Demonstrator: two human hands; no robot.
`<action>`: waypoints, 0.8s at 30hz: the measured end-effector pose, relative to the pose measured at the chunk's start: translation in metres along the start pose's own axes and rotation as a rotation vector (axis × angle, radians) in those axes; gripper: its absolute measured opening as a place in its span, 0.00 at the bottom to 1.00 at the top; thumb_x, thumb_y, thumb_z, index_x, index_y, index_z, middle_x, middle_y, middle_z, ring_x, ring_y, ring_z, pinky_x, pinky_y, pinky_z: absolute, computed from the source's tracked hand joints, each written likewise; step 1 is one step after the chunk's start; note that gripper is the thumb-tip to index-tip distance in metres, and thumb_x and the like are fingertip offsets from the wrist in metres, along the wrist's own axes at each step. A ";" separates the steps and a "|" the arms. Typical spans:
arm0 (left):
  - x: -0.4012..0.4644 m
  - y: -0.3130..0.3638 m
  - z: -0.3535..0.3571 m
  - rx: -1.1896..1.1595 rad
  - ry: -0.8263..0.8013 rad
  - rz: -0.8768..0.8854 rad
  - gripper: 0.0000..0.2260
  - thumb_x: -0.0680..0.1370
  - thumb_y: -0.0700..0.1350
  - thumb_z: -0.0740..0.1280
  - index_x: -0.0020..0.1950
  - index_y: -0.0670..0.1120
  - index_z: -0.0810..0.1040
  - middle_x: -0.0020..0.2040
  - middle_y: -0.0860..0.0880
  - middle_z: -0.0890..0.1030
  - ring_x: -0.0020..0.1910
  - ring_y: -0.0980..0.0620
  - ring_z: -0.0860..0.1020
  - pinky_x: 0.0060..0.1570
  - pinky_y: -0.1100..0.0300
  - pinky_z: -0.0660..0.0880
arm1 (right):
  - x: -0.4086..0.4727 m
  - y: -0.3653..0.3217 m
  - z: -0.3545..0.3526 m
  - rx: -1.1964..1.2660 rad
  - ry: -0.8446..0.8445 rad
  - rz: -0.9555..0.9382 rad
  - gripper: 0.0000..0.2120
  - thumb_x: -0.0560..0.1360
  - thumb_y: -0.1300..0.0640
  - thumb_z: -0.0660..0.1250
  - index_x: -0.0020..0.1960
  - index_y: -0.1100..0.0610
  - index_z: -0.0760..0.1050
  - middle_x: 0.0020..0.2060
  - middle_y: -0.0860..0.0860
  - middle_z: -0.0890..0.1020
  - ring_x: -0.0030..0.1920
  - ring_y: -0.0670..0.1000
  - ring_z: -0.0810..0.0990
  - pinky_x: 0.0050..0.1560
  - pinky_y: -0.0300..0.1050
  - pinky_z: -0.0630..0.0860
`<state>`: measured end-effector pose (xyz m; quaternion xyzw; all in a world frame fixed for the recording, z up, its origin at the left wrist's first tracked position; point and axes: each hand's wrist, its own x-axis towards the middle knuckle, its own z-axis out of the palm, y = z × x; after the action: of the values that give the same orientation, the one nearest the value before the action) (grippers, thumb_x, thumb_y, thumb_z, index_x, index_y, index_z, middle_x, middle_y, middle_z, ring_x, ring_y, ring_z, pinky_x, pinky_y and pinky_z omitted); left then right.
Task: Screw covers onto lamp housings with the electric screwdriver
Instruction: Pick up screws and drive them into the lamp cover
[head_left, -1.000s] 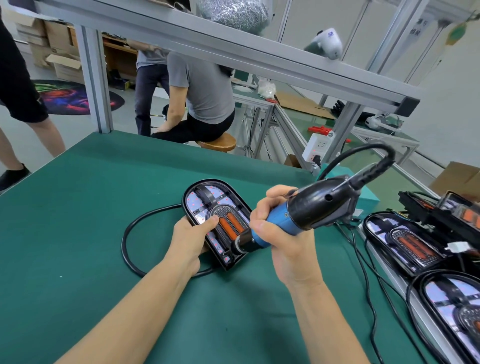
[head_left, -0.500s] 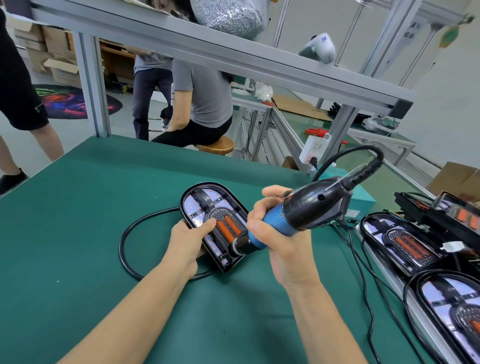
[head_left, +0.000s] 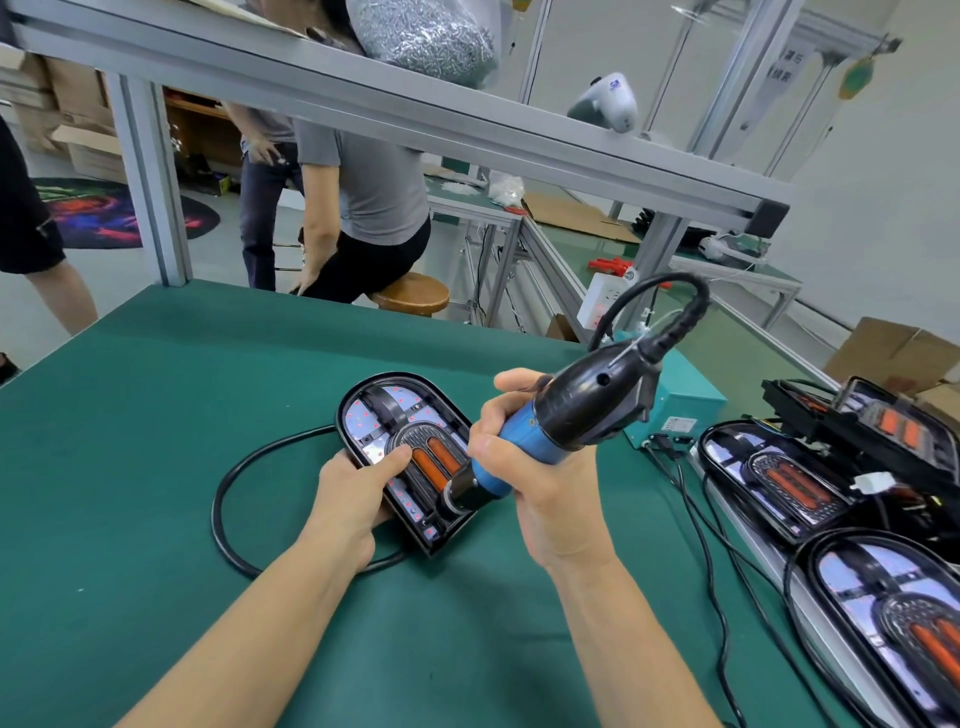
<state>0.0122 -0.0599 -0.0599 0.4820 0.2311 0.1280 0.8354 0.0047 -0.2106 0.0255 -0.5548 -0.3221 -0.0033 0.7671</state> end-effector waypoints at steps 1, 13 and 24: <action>0.000 0.000 0.000 -0.001 0.001 0.001 0.05 0.75 0.36 0.69 0.49 0.45 0.79 0.38 0.49 0.85 0.35 0.52 0.83 0.36 0.57 0.78 | 0.000 0.000 0.000 0.003 0.006 0.002 0.17 0.64 0.63 0.71 0.48 0.47 0.77 0.33 0.47 0.78 0.35 0.48 0.75 0.41 0.38 0.75; 0.005 -0.001 0.000 0.015 -0.004 -0.007 0.06 0.74 0.37 0.70 0.50 0.45 0.79 0.40 0.49 0.85 0.40 0.49 0.83 0.46 0.51 0.79 | 0.002 0.003 -0.001 -0.050 0.009 -0.033 0.16 0.64 0.65 0.71 0.44 0.45 0.78 0.33 0.46 0.78 0.34 0.49 0.74 0.39 0.40 0.75; 0.004 0.000 -0.006 0.012 -0.012 -0.039 0.06 0.75 0.37 0.69 0.51 0.44 0.79 0.43 0.48 0.85 0.41 0.51 0.83 0.40 0.55 0.78 | 0.007 -0.039 -0.052 -0.033 0.459 -0.037 0.17 0.70 0.59 0.75 0.53 0.54 0.71 0.35 0.49 0.77 0.30 0.49 0.76 0.35 0.42 0.76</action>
<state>0.0124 -0.0544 -0.0636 0.4833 0.2363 0.1075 0.8361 0.0216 -0.2675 0.0527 -0.5459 -0.1490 -0.1487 0.8110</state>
